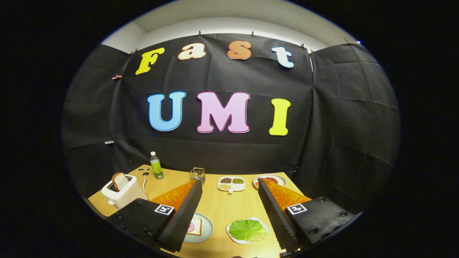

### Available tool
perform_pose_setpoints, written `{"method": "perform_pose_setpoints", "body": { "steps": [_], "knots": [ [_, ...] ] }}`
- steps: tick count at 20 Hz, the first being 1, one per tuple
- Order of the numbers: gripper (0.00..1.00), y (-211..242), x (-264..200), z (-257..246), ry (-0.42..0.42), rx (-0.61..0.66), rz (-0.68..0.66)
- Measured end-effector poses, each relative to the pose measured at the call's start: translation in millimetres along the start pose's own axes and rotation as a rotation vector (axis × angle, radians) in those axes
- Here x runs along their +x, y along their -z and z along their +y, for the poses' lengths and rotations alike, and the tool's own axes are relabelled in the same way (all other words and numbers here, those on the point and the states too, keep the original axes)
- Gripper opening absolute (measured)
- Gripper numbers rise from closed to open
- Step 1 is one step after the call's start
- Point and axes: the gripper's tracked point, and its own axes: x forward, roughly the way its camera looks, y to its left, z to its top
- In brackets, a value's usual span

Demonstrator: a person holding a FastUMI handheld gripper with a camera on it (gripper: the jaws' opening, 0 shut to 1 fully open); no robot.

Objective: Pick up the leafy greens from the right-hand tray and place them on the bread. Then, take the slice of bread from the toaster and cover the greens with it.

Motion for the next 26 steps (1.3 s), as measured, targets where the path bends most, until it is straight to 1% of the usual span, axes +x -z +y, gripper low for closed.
{"method": "perform_pose_setpoints", "body": {
  "steps": [7, 15, 20, 23, 26],
  "knots": [
    [0.98, 7.8, 15.4, 0.4, -0.012, 0.012, 0.033],
    [0.98, 38.2, 33.6, -19.0, 0.003, -0.003, 0.125],
    [0.98, 83.8, 40.8, -33.3, -0.002, 0.014, 0.249],
    [0.98, 113.8, 44.6, -38.9, -0.026, -0.001, 0.327],
    [0.98, 150.9, 49.9, -45.0, -0.050, 0.027, 0.422]
  ]
}}
